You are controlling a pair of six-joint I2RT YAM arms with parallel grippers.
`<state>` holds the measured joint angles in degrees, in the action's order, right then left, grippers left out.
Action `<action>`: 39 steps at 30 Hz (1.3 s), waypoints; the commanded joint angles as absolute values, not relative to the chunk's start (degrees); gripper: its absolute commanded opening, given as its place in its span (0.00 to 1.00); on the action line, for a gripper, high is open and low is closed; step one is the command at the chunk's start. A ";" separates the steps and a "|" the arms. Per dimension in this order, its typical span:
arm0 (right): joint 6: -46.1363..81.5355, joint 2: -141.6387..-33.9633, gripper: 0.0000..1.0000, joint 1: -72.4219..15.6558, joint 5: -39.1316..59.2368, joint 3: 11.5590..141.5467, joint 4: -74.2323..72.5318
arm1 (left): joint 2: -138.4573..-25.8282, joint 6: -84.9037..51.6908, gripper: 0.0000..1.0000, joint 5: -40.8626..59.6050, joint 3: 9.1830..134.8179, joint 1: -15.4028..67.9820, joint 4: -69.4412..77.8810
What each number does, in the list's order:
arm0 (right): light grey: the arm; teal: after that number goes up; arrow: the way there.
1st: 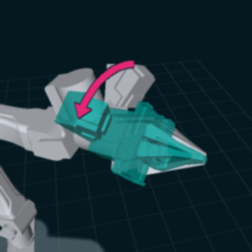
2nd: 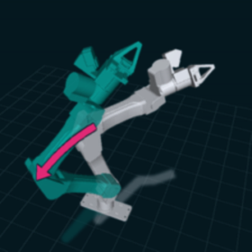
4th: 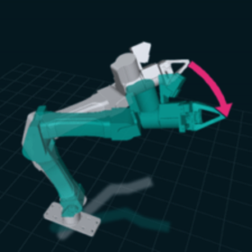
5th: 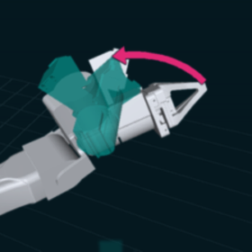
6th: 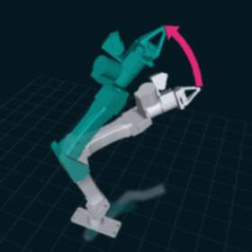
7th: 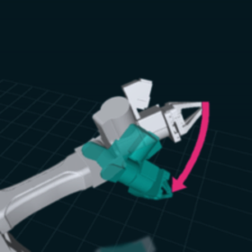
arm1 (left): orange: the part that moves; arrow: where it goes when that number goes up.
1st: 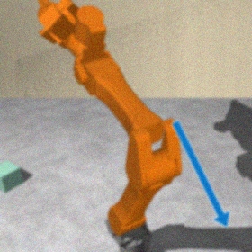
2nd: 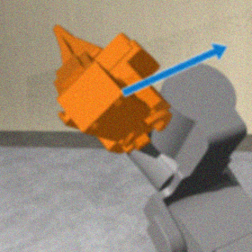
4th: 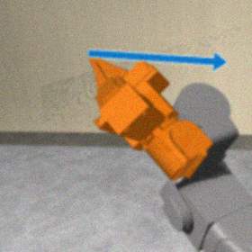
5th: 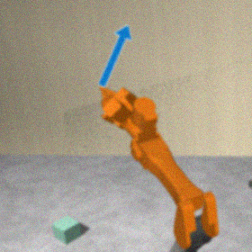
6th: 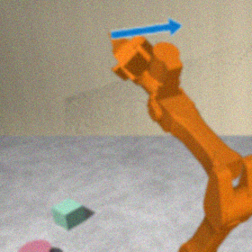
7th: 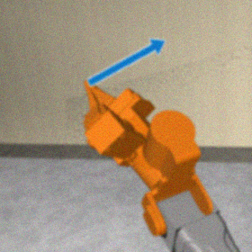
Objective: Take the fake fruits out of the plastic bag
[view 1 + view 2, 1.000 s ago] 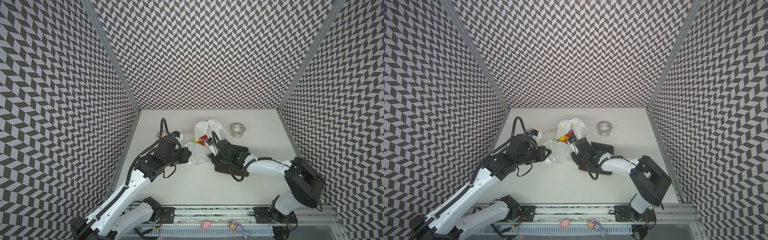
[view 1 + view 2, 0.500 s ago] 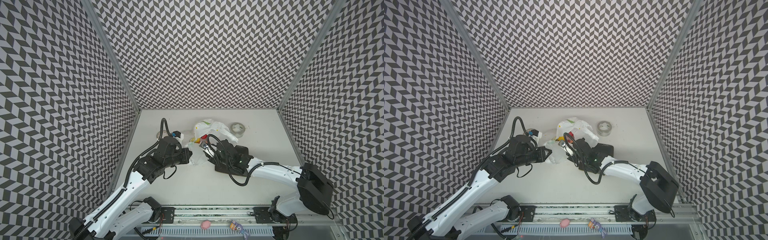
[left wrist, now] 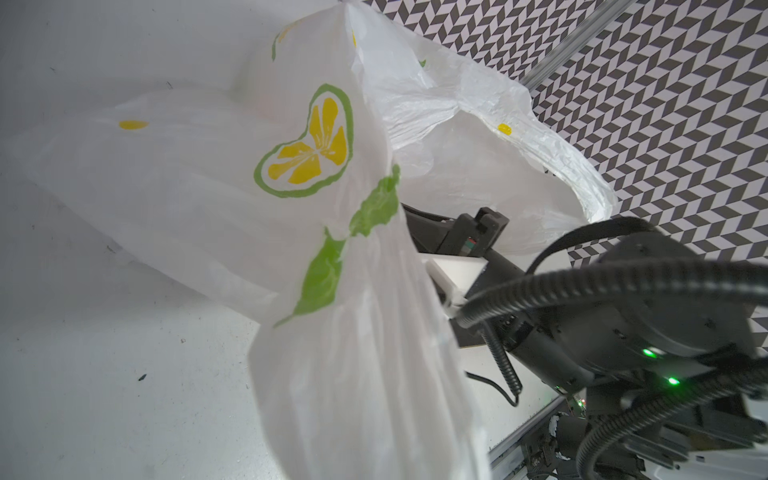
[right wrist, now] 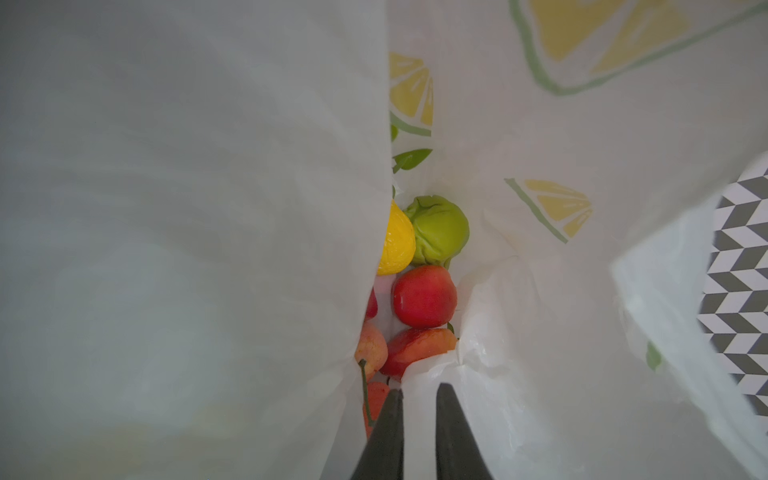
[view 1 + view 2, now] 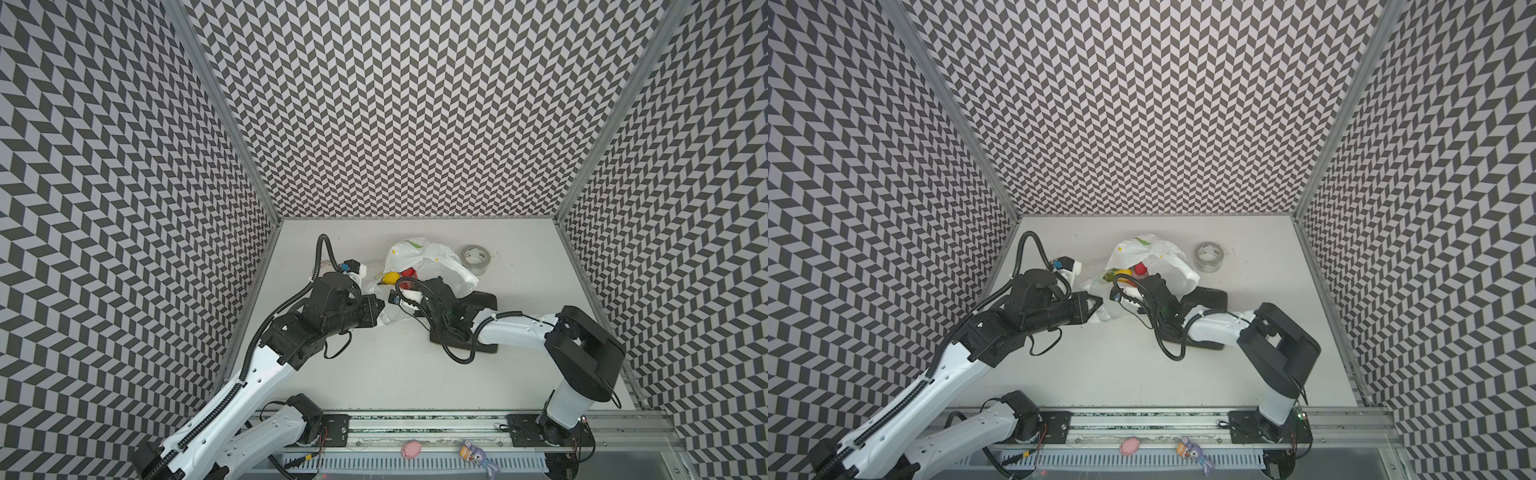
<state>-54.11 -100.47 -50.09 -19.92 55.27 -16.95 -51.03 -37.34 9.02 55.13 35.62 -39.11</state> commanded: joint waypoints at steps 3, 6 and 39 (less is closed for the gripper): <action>-55.21 -106.50 0.16 -49.79 -24.59 60.69 -20.30 | -49.00 -36.26 0.00 9.85 57.64 36.22 -42.89; -51.56 -108.89 0.16 -49.35 -25.84 64.02 -19.40 | -48.14 -36.21 0.00 10.92 57.36 36.39 -44.23; 14.71 -117.00 0.51 -42.39 -13.75 79.68 10.15 | -39.66 -38.43 0.00 19.70 48.80 37.00 -47.90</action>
